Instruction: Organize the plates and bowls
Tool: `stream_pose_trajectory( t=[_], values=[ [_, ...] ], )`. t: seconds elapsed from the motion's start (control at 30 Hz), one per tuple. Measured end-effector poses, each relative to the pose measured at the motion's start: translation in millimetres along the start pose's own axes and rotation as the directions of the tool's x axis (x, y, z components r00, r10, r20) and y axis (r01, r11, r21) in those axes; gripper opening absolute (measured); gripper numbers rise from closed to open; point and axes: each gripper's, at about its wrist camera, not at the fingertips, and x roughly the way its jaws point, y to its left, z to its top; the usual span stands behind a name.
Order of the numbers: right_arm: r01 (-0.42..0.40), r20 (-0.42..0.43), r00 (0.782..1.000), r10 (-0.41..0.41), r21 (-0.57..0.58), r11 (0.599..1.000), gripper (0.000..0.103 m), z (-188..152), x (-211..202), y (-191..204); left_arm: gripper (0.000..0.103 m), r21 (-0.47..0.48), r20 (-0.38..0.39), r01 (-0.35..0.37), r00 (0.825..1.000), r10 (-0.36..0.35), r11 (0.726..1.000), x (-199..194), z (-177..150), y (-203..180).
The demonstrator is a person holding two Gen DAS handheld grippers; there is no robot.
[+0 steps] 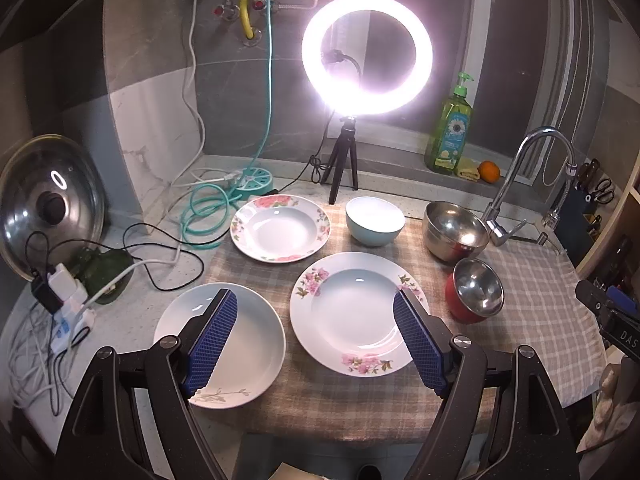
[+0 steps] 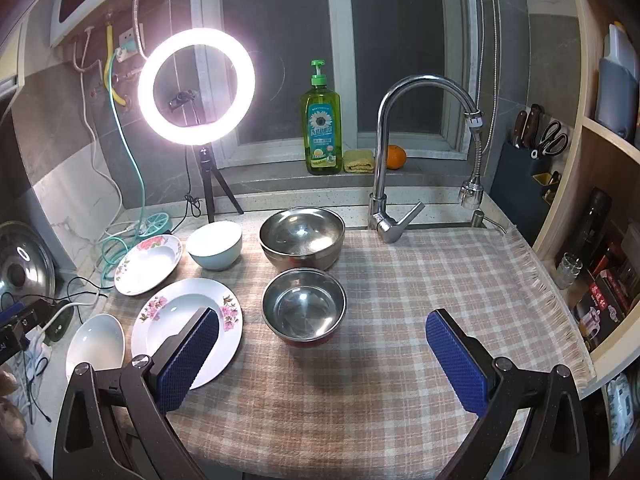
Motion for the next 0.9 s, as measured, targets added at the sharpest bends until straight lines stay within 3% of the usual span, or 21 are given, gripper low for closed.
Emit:
stream_pose_trajectory(
  t=[0.9],
  values=[
    [0.006,-0.001,1.000,-0.006,0.001,1.000,0.102,0.1,-2.7,-0.9,0.081,-0.007,0.001,0.007,1.000,-0.007,1.000,-2.2,5.3,3.2]
  ],
)
